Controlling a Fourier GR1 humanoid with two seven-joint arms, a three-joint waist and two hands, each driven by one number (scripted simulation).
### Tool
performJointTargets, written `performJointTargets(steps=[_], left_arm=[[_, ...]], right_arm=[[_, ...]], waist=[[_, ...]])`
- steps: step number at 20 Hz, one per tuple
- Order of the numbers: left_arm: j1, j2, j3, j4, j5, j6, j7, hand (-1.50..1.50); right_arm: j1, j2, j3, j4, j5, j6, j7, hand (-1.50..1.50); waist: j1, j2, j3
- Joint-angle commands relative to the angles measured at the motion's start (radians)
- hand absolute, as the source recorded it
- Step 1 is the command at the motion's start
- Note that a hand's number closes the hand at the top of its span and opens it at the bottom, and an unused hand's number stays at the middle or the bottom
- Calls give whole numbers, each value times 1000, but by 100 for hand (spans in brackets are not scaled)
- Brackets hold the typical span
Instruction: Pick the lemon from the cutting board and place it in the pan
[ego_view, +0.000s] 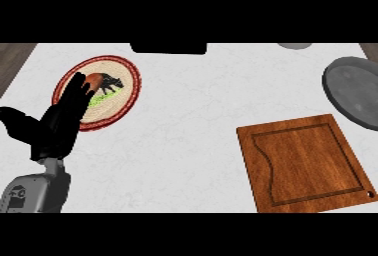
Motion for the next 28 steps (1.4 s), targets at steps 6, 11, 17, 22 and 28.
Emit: performJointTargets(steps=[6,11,17,22,28], left_arm=[[-12,1,-4,23,1,-20,-14,0],[-23,-8,-10,-3,-2,-7,-3,0],[21,-37,-42,-18,-20,-5,-33,0],[3,-20,-25,0,-21,-4,-24,0],[6,-18,-16,-6,-25,7,-21,0]], right_arm=[[-40,-20,25,318,73,-209,-111,150],[-53,-27,-12,437,60,-143,58,-150],[-71,-79,-38,490,22,-34,-45,-150],[-89,-101,-162,499,-110,18,-128,-150],[-60,-211,-309,556,-263,236,-166,-150]], waist=[[26,13,2],[36,17,3],[36,16,5],[26,17,7],[0,12,7]])
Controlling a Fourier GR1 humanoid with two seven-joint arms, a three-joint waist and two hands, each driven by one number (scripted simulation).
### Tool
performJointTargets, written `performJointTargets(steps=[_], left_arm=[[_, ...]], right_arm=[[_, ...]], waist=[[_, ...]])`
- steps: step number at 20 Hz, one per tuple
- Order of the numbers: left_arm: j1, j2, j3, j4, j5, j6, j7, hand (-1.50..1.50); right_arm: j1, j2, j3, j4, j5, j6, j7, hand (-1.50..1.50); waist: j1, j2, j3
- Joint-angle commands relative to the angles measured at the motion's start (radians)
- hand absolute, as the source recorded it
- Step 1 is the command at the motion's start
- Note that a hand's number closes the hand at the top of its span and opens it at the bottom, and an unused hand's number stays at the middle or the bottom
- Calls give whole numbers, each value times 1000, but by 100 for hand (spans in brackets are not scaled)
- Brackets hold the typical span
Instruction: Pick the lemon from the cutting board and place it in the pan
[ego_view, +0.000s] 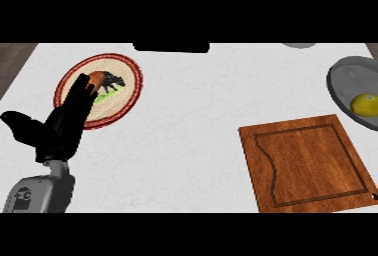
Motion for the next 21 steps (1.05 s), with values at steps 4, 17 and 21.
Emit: performJointTargets(steps=[4,17,21], left_arm=[[32,13,19,-14,22,-21,-12,0],[2,6,33,2,17,7,4,0],[-8,-7,15,1,-6,30,26,0]], right_arm=[[50,-144,-134,56,-141,270,-25,-150],[244,-222,-160,18,-200,552,-167,-150],[270,-208,-156,3,-211,542,-161,-150]], waist=[[-5,-1,1],[-36,-8,4],[-33,-10,4]])
